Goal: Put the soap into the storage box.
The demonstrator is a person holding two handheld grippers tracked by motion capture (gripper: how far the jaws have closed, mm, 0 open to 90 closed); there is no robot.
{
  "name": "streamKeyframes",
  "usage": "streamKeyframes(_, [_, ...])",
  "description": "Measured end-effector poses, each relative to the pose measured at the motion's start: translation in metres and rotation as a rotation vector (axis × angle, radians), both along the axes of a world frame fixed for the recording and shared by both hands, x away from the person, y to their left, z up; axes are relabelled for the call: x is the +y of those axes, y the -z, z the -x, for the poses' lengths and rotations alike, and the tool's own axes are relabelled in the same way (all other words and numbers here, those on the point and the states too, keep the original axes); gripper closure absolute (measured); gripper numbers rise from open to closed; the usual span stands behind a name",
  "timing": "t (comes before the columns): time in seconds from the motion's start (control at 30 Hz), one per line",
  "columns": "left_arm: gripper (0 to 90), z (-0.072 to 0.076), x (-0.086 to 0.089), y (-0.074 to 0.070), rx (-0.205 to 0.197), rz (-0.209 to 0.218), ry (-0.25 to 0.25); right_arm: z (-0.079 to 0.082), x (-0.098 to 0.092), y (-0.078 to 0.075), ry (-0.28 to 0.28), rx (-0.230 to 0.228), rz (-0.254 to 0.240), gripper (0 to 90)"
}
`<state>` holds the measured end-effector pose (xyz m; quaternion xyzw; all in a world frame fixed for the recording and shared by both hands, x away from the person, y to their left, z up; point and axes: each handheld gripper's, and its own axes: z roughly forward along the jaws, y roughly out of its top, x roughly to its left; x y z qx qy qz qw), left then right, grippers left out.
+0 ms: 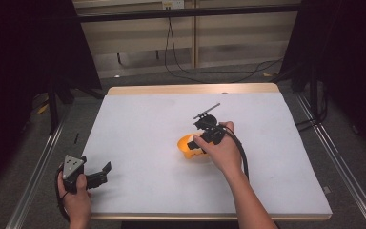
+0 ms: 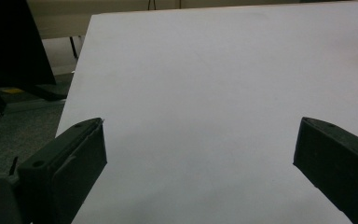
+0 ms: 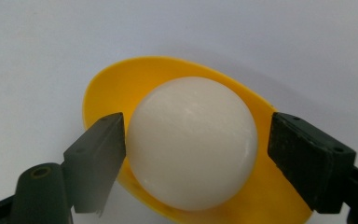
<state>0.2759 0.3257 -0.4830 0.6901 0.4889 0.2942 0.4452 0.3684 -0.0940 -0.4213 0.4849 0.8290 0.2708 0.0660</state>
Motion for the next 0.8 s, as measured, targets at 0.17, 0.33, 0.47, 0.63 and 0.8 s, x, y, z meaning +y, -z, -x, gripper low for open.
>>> streamKeyframes(0.17, [2.3,0.0,0.0,0.0,0.0,-0.002,-0.001,0.003,-0.007,-0.006,0.008,-0.023,-0.009,17.5])
streamKeyframes(0.33, [2.3,0.0,-0.001,0.0,-0.002,0.002,-0.004,0.006,-0.016,-0.012,0.022,-0.035,-0.015,15.8])
streamKeyframes(0.47, [2.3,0.0,-0.001,0.0,-0.001,0.002,-0.006,0.008,-0.023,-0.015,0.042,-0.045,-0.018,13.7])
streamKeyframes(0.63, [2.3,0.0,-0.001,0.0,-0.002,0.002,-0.005,0.011,-0.034,-0.014,0.059,-0.045,-0.019,11.1])
streamKeyframes(0.8, [2.3,0.0,-0.001,0.0,-0.002,0.0,-0.001,0.015,-0.042,-0.013,0.075,-0.055,-0.024,9.7])
